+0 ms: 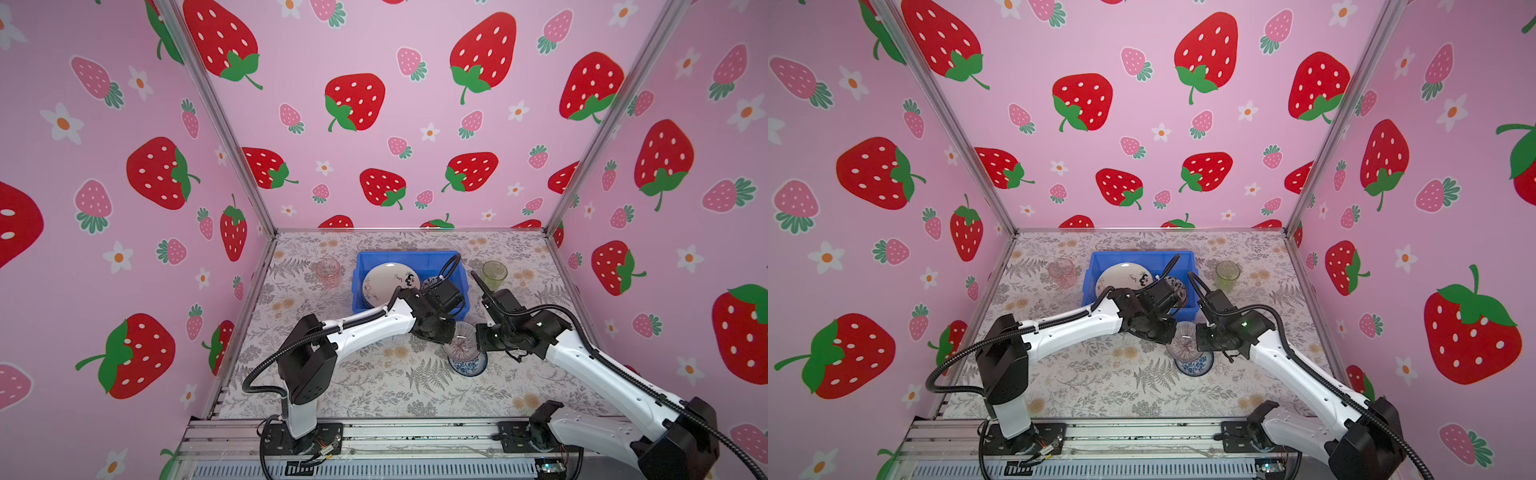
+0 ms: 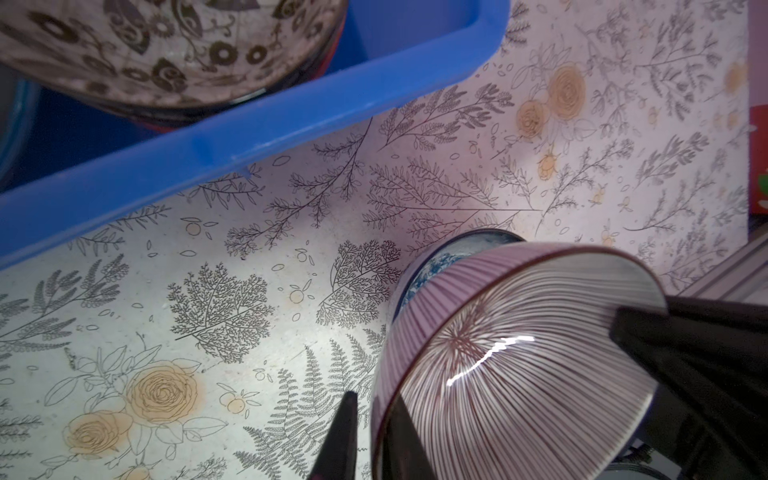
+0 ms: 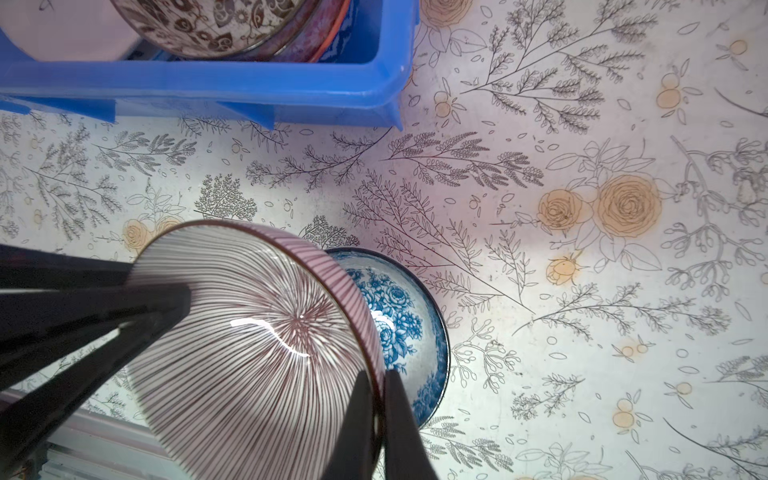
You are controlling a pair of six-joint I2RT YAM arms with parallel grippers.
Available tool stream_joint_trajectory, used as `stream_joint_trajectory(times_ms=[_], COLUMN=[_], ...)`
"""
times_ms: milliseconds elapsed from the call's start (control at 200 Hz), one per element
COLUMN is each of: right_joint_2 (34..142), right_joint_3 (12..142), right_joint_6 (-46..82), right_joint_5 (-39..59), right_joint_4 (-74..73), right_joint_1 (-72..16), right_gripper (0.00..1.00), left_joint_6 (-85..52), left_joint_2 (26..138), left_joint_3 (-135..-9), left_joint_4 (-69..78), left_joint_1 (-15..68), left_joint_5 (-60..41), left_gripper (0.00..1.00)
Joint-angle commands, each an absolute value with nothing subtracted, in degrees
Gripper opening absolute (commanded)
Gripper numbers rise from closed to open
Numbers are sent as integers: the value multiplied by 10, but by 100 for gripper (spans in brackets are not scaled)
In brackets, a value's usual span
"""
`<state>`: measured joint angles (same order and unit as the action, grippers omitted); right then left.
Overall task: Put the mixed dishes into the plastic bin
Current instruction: 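Carry the pink-striped bowl toward the bin with the left gripper while the right releases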
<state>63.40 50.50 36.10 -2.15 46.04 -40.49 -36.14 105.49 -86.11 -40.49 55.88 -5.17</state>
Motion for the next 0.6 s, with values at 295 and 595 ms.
stream_joint_trajectory(times_ms=[295, 595], right_joint_2=[643, 644], right_joint_3=[534, 538], right_joint_6=[362, 361], right_joint_5=[-9, -9], right_joint_4=[436, 437], right_joint_1=[-403, -402], right_gripper=[2, 3], left_joint_6=[-350, -349], left_joint_2=[1071, 1074], left_joint_3=[-883, -881], left_joint_4=[-411, -410], left_joint_1=[558, 558], left_joint_5=[-59, -63], left_gripper=[17, 15])
